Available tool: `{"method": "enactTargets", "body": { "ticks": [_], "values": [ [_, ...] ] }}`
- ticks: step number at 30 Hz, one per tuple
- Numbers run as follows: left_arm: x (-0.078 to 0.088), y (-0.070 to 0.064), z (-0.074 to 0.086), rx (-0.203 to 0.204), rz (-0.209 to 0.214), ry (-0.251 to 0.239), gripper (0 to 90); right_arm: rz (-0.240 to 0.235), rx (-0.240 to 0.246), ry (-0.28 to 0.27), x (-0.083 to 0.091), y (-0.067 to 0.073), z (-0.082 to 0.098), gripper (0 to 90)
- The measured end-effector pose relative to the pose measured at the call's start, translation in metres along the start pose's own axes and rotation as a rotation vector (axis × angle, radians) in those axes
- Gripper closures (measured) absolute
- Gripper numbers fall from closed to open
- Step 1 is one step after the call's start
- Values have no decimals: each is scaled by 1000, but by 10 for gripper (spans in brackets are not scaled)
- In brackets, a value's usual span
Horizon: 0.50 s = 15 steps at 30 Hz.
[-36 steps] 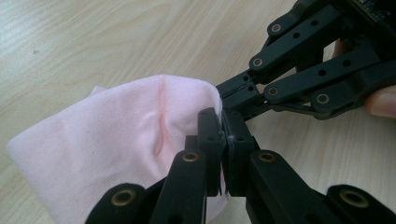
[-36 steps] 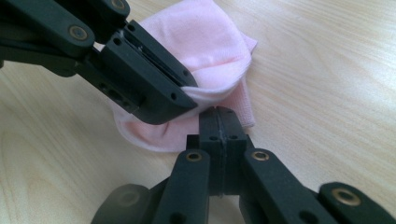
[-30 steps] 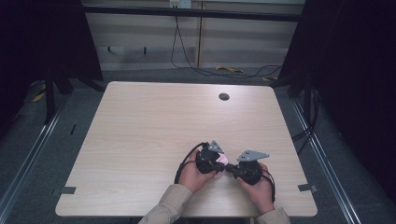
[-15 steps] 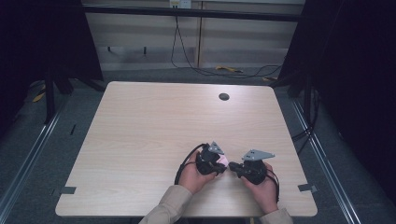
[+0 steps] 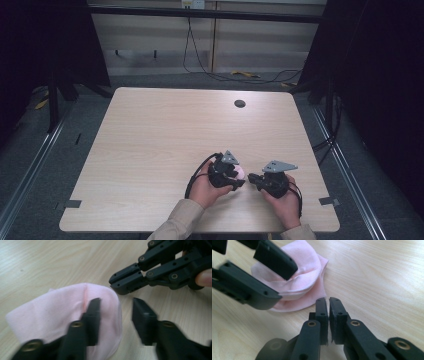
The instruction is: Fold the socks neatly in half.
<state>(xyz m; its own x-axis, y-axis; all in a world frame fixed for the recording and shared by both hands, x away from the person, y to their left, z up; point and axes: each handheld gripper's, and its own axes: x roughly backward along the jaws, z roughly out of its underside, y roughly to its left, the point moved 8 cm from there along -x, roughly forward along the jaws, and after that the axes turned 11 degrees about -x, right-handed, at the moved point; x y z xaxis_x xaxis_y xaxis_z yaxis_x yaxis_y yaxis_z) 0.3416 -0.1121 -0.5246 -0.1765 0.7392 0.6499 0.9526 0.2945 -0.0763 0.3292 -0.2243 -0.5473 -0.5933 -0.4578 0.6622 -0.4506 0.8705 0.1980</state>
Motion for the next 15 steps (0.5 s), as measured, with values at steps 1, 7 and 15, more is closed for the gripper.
{"method": "enactTargets", "body": {
  "ticks": [1, 7, 15],
  "values": [
    [2, 0, -1, 0, 2, -5, 509, -1, 0, -2, 0, 0, -1, 859],
    [14, 6, -6, -13, -21, -21, 457, 2, -5, -6, 2, -2, 0, 854],
    [23, 17, -6, 13, -46, -39, 517, 1, -10, -11, 4, -4, 1, 851]
  ]
}}
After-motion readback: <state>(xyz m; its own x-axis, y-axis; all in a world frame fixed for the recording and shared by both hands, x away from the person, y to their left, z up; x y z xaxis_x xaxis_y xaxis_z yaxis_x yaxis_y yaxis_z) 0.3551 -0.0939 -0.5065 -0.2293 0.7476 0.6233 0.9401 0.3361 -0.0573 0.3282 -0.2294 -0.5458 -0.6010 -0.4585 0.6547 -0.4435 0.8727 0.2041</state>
